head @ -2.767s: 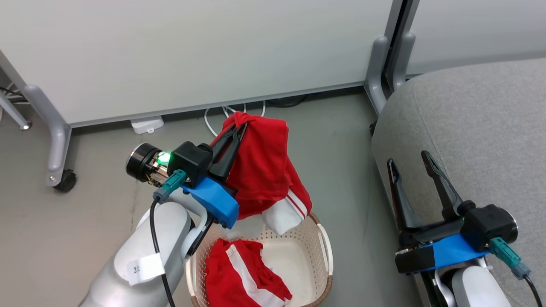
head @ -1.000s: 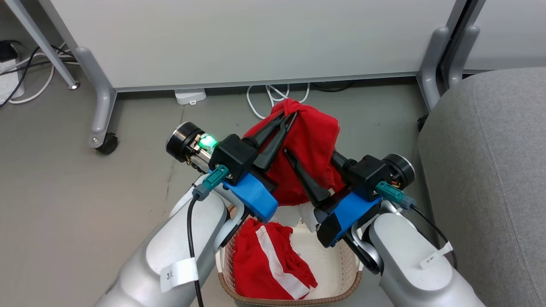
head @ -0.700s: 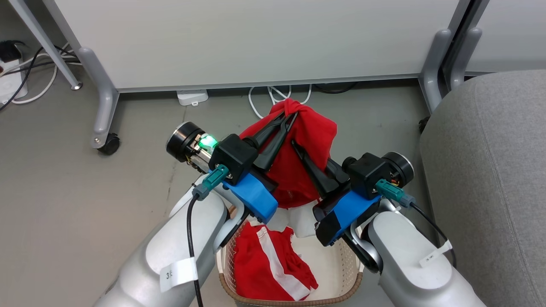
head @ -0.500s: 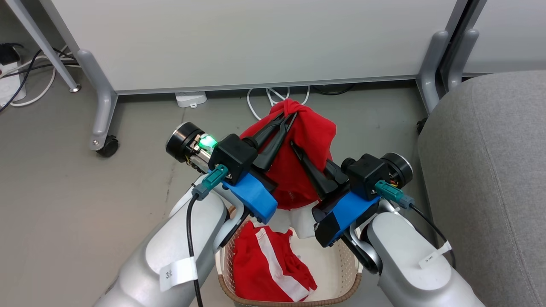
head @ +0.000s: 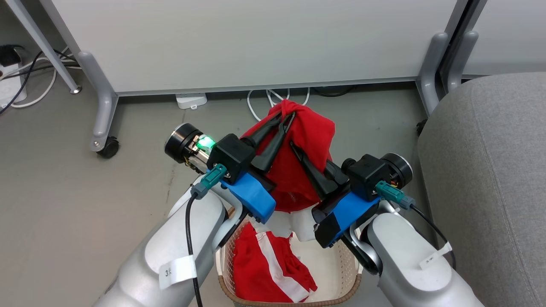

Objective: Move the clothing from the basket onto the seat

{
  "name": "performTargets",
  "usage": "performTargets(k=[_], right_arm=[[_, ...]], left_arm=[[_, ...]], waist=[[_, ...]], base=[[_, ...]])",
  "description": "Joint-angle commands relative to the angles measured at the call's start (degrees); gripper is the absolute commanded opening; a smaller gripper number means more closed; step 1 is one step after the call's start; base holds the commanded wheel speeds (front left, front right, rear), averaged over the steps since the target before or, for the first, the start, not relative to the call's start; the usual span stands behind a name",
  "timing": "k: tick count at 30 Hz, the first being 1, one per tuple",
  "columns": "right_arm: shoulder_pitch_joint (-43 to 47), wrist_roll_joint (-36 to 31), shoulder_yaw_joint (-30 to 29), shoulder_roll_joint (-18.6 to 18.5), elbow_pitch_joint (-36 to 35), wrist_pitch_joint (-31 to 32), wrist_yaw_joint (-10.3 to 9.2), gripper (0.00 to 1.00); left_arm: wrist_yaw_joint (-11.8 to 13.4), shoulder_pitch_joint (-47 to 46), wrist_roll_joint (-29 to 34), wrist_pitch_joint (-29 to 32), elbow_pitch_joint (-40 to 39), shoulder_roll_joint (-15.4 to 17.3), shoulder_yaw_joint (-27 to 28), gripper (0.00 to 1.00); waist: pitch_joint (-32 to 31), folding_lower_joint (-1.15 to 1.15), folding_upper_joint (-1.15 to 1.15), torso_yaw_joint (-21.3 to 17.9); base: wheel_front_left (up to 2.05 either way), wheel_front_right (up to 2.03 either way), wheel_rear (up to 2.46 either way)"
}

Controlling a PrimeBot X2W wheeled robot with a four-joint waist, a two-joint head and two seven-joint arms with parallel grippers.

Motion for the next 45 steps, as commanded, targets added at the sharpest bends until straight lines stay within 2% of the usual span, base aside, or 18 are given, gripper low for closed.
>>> performTargets(k=[1, 12, 19, 34, 45], right_arm=[[0.6, 0.2, 0.0, -0.2, -0.4, 0.0, 0.01, 0.00], [1.3, -0.4, -0.9, -0.2, -1.0, 0.0, 0.01, 0.00], [2.2, -1.5, -4.5, -0.2, -3.5, 0.0, 0.01, 0.00], [5.3, -6.1, -16.2, -0.1, -11.6, 0.0, 0.01, 0.00], [10.5, -7.8, -22.0, -0.1, -18.0, 0.0, 0.01, 0.00]], left_arm=[[-0.1, -0.1, 0.1, -0.3, 0.1, 0.0, 0.4, 1.00], [-0.1, 0.6, 1.1, -0.3, -0.1, 0.0, 1.5, 1.00], [-0.1, 1.3, 1.9, -0.3, -1.1, 0.5, 2.8, 1.00], [-0.1, 4.6, 3.9, -0.3, -5.0, 2.8, 4.4, 1.00], [-0.1, 6.8, 4.6, -0.3, -7.2, 3.8, 3.2, 1.00]], waist=[[0.0, 0.00, 0.00, 0.0], [0.1, 0.00, 0.00, -0.2], [1.5, 0.00, 0.00, -1.8], [5.8, 0.00, 0.00, -11.4], [6.8, 0.00, 0.00, -19.5]], base=[[0.00, 0.00, 0.00], [0.00, 0.00, 0.00], [0.00, 0.00, 0.00], [0.00, 0.00, 0.00], [0.00, 0.00, 0.00]])
